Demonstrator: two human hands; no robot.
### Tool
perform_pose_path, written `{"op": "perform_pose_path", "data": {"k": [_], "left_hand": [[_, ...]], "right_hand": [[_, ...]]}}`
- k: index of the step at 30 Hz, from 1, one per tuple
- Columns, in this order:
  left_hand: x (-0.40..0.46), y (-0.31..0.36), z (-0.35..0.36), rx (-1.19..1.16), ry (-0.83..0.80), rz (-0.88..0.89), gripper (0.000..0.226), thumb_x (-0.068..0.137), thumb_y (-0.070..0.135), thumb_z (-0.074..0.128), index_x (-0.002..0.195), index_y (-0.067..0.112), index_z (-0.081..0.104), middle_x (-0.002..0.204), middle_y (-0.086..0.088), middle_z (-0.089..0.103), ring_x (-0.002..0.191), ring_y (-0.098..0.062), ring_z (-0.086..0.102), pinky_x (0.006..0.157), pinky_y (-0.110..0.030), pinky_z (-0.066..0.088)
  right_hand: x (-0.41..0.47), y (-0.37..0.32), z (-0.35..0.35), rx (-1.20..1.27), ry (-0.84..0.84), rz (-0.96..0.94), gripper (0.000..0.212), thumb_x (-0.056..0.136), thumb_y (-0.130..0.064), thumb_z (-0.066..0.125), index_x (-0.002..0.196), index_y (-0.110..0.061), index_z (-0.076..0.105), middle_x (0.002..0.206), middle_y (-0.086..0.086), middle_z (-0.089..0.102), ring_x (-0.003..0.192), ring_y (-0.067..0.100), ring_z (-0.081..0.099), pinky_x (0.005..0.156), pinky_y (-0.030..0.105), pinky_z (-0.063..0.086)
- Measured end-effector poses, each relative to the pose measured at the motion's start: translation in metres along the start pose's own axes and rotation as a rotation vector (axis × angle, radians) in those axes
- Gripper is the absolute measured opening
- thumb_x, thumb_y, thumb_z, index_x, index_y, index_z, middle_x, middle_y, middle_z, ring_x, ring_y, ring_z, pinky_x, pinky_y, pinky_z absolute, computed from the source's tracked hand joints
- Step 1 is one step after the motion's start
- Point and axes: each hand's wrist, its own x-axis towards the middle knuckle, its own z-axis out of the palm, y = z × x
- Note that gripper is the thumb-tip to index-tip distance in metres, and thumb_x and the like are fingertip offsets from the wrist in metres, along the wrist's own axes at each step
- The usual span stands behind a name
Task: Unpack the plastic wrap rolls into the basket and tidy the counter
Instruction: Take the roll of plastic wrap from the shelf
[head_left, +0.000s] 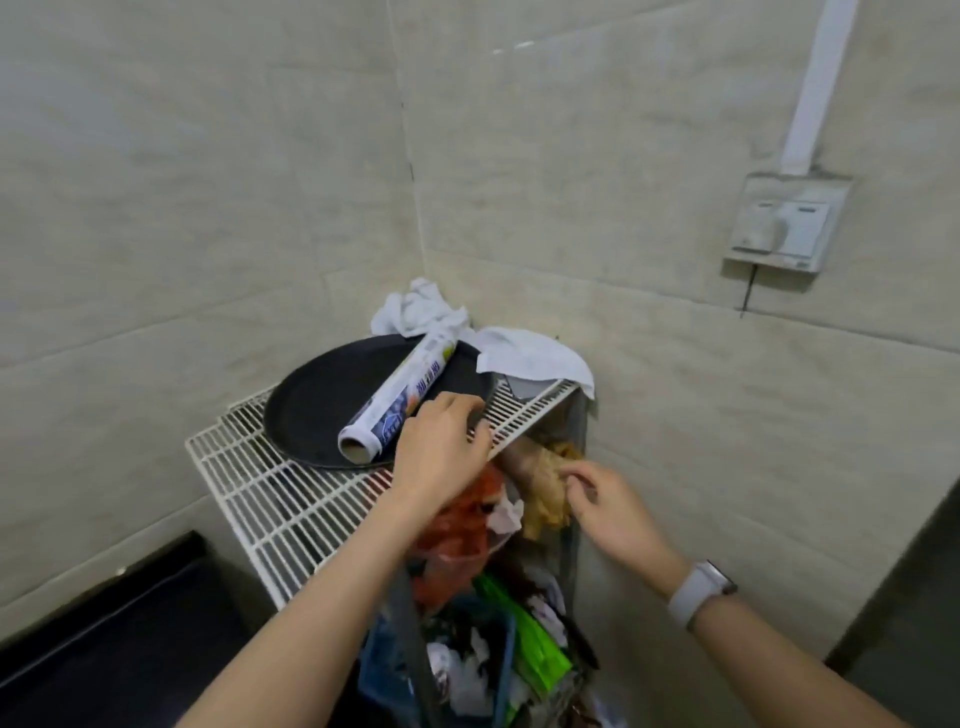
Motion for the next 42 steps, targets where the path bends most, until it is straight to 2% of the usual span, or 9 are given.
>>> {"op": "perform_pose_path", "data": {"k": [5,9,14,20,27,32,37,39,42], "left_hand": [[0.08,-0.07,0.005,0.263,-0.214,-0.295,0.056,0.088,0.039,0.049,0.137,0.018,0.033,0.14,-0.011,0.038,0.124,-0.035,0.038,0.098,-0.05,0.035],[0.101,-0.112,0.033,0.281,-0.427,-0.411,0.082,0.081,0.05,0.057,0.144,0.025,0.011,0.144,-0.011,0.028,0.128,-0.036,0.033,0.101,-0.052,0.034],[0.104,-0.136,0.043,0.29,-0.373,-0.428,0.08,0.082,0.035,0.057,0.145,0.034,0.008,0.13,-0.013,0.042,0.113,-0.034,0.048,0.086,-0.042,0.043],[0.107,-0.142,0.031,0.235,-0.323,-0.477,0.083,0.076,0.036,0.062,0.142,0.037,0.011,0.121,-0.012,0.052,0.104,-0.032,0.056,0.079,-0.039,0.045],[0.078,-0.136,-0.021,0.149,0.114,-0.567,0.094,0.071,0.033,0.066,0.146,0.027,0.009,0.126,-0.008,0.058,0.103,-0.03,0.061,0.076,-0.037,0.048],[0.03,-0.103,-0.07,-0.437,0.567,-0.68,0.041,0.082,0.014,0.065,0.119,0.016,0.048,0.108,-0.007,0.066,0.073,0.0,0.063,0.061,-0.009,0.048],[-0.056,-0.076,-0.101,-1.117,0.624,-1.022,0.022,0.091,0.023,0.05,0.096,0.003,0.058,0.068,-0.012,0.067,0.048,-0.016,0.062,0.046,-0.023,0.052],[-0.099,-0.071,-0.106,-1.163,0.681,-1.121,0.025,0.09,0.029,0.051,0.09,0.005,0.06,0.062,-0.008,0.065,0.048,-0.017,0.061,0.047,-0.023,0.052],[-0.161,-0.073,-0.108,-1.183,0.828,-1.158,0.028,0.091,0.026,0.051,0.106,0.003,0.054,0.083,-0.015,0.062,0.068,-0.023,0.06,0.062,-0.032,0.054]], "right_hand": [[0.102,-0.031,0.024,-0.117,0.016,-0.204,0.03,0.091,-0.018,0.042,0.117,-0.016,0.057,0.121,0.006,0.062,0.109,0.02,0.055,0.094,0.031,0.042],[0.158,-0.037,0.061,-0.35,-0.292,-0.302,0.042,0.093,-0.027,0.038,0.134,-0.021,0.039,0.144,0.004,0.041,0.133,0.019,0.036,0.109,0.033,0.028],[0.185,-0.028,0.083,-0.589,-0.571,-0.315,0.043,0.094,-0.032,0.035,0.134,-0.014,0.041,0.147,0.012,0.035,0.137,0.022,0.027,0.116,0.038,0.008],[0.193,-0.021,0.08,-0.558,-0.525,-0.391,0.04,0.091,-0.038,0.041,0.125,-0.019,0.052,0.137,0.005,0.047,0.123,0.02,0.045,0.105,0.035,0.033],[0.2,-0.04,0.076,-0.207,-0.504,-0.337,0.033,0.092,-0.03,0.044,0.121,-0.019,0.054,0.128,0.004,0.056,0.115,0.016,0.052,0.096,0.027,0.038],[0.185,-0.089,0.087,0.198,-0.485,-0.398,0.029,0.091,-0.028,0.046,0.119,-0.025,0.054,0.125,-0.003,0.056,0.106,0.002,0.047,0.094,0.021,0.037],[0.123,-0.154,0.113,0.395,-0.669,-0.521,0.026,0.091,-0.024,0.048,0.114,-0.021,0.059,0.102,-0.012,0.057,0.084,-0.011,0.05,0.065,-0.002,0.038],[0.082,-0.174,0.126,0.433,-0.767,-0.52,0.024,0.09,-0.024,0.049,0.109,-0.017,0.062,0.095,-0.009,0.058,0.079,-0.004,0.053,0.067,0.004,0.04],[0.01,-0.195,0.148,0.437,-1.031,-0.508,0.024,0.088,-0.032,0.05,0.097,-0.016,0.065,0.085,-0.003,0.063,0.07,0.004,0.055,0.073,0.022,0.045]]}}
